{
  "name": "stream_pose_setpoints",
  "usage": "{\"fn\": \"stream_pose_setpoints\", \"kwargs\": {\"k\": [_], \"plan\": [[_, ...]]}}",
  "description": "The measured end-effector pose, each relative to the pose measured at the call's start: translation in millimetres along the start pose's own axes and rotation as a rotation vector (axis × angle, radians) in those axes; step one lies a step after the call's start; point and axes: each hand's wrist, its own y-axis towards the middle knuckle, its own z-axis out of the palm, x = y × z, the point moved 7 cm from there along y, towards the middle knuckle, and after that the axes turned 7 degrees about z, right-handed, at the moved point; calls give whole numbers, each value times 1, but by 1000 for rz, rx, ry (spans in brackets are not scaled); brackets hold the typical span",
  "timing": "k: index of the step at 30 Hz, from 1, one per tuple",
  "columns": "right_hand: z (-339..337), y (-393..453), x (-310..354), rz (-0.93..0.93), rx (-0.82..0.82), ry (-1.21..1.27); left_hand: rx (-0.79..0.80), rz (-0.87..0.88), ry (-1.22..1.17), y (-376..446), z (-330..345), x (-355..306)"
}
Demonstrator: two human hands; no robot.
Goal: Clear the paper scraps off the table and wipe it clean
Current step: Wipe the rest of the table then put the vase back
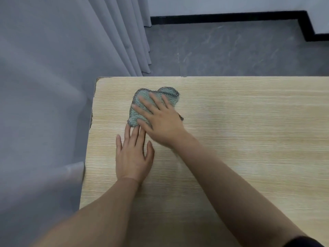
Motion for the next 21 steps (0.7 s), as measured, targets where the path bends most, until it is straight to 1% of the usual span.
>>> {"fn": "stream_pose_setpoints", "kwargs": {"k": [1, 3, 4, 7, 9, 11, 12, 14, 19, 21], "plan": [[1, 1, 1, -16, 1, 2, -3, 2, 1, 0, 0, 0], [-2, 4, -21, 56, -20, -7, -5, 9, -4, 0, 0, 0], [-5, 5, -39, 134, -41, -13, -5, 12, -10, 0, 0, 0], [-20, 0, -110, 447, -121, 21, -10, 23, -26, -1, 0, 0], [-27, -9, -143, 623, -153, 42, -14, 28, -31, -1, 0, 0], [-27, -13, -152, 705, -165, 46, -21, 31, -34, -1, 1, 0], [-27, -13, -147, 701, -172, 42, -23, 34, -34, -1, 1, 0], [-24, -13, -125, 597, -159, 30, -26, 40, -34, -1, 2, 1], [2, -43, -45, 68, -18, -48, -30, 41, -41, 0, 4, 1], [9, -53, -31, -97, 8, -80, -31, 41, -44, -1, 3, 1]]}}
